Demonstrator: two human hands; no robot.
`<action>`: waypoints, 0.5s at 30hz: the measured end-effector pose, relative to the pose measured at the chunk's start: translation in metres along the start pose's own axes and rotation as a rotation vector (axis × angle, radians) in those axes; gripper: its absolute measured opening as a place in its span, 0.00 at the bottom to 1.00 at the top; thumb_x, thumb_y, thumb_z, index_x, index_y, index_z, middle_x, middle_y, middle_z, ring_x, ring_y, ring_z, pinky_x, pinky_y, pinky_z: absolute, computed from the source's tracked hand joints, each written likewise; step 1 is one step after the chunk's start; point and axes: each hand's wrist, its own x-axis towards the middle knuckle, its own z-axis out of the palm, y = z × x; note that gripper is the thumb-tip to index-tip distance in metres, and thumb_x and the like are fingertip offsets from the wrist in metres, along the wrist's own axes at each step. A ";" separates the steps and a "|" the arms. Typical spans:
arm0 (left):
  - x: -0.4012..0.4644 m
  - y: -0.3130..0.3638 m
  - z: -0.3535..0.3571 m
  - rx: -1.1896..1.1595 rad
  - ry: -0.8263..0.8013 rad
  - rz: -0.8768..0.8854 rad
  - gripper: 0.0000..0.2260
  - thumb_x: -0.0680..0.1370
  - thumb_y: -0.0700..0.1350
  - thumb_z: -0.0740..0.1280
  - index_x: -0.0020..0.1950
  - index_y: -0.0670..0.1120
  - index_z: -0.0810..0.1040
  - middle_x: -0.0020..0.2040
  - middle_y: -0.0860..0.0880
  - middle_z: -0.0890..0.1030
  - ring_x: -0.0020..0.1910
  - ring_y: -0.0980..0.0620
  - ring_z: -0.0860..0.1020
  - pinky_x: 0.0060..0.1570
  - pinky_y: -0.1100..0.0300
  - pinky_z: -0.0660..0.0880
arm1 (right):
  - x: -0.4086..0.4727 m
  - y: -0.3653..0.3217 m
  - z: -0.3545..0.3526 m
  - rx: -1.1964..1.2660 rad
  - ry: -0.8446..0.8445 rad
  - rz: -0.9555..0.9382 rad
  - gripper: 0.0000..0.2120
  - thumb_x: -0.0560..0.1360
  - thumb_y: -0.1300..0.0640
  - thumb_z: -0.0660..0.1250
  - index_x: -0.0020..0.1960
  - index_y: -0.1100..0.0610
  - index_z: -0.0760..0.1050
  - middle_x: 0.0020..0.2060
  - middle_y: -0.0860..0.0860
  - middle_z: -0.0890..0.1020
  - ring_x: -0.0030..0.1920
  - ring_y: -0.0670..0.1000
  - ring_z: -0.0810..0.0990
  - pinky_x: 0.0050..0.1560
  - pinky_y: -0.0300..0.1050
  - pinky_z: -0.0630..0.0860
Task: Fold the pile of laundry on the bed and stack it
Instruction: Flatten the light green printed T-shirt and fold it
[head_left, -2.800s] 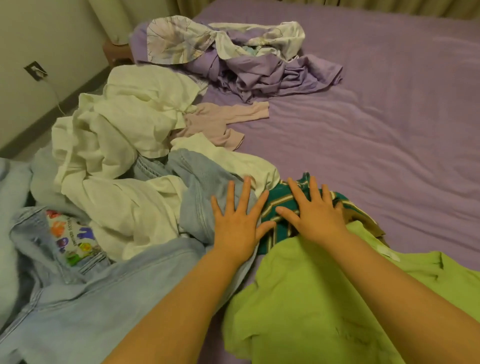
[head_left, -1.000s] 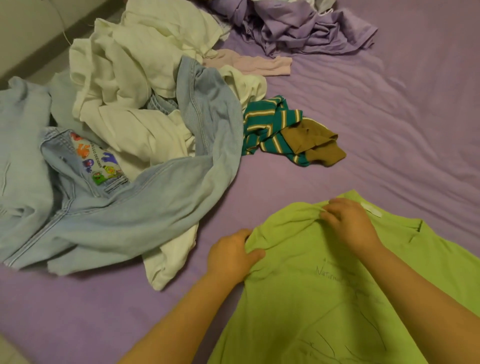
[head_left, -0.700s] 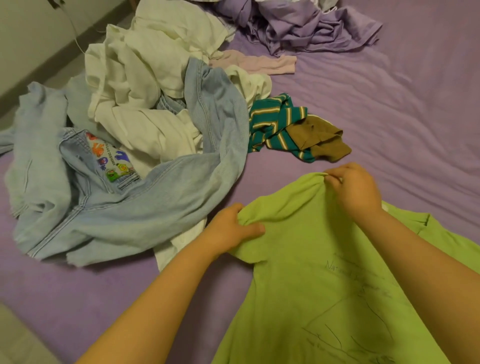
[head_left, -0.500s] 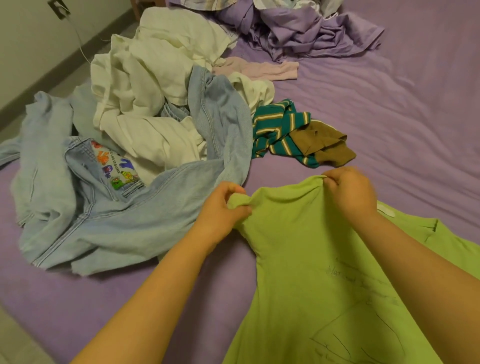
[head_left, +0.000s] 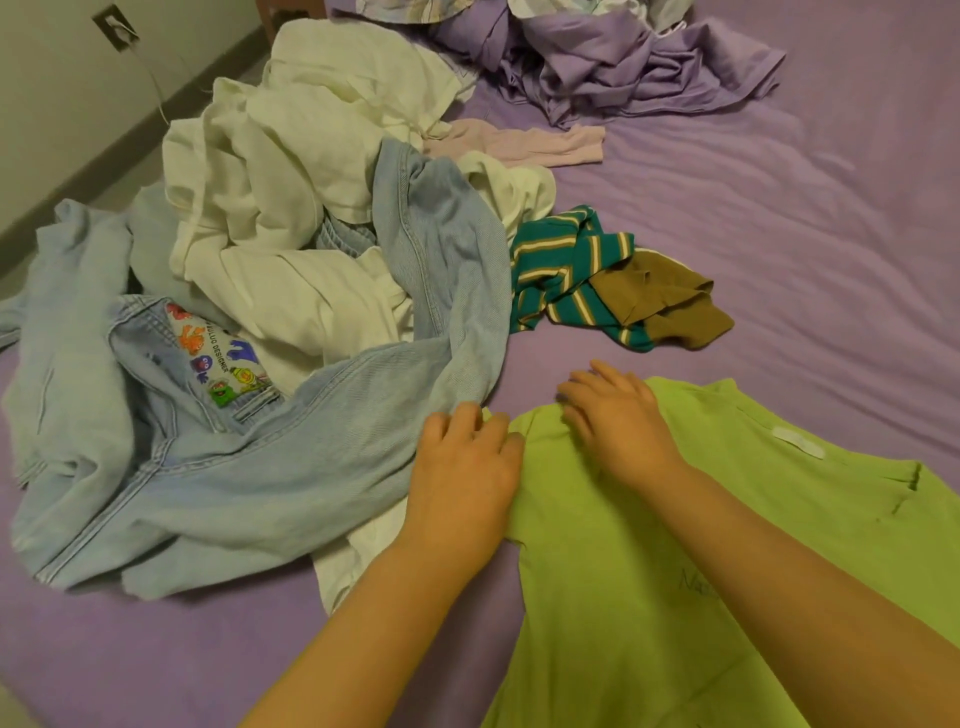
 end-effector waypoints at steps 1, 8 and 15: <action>0.010 0.000 0.000 0.042 0.086 0.057 0.09 0.70 0.41 0.64 0.47 0.50 0.81 0.46 0.52 0.81 0.45 0.47 0.77 0.42 0.55 0.70 | 0.004 0.001 0.002 -0.013 0.008 0.027 0.17 0.82 0.49 0.53 0.70 0.48 0.66 0.72 0.45 0.66 0.75 0.50 0.55 0.72 0.50 0.49; 0.069 -0.009 0.022 0.290 -0.374 0.184 0.12 0.79 0.46 0.62 0.61 0.44 0.70 0.51 0.47 0.79 0.59 0.45 0.70 0.61 0.51 0.61 | 0.002 0.023 -0.003 -0.164 0.029 0.039 0.12 0.80 0.51 0.58 0.61 0.48 0.75 0.54 0.48 0.76 0.58 0.52 0.70 0.57 0.47 0.57; 0.072 -0.043 -0.001 -0.201 -0.123 -0.041 0.12 0.75 0.59 0.64 0.42 0.51 0.73 0.40 0.52 0.73 0.47 0.51 0.69 0.48 0.54 0.60 | 0.008 0.025 -0.015 0.140 0.188 0.075 0.11 0.79 0.53 0.63 0.56 0.53 0.80 0.50 0.52 0.77 0.51 0.55 0.73 0.47 0.46 0.66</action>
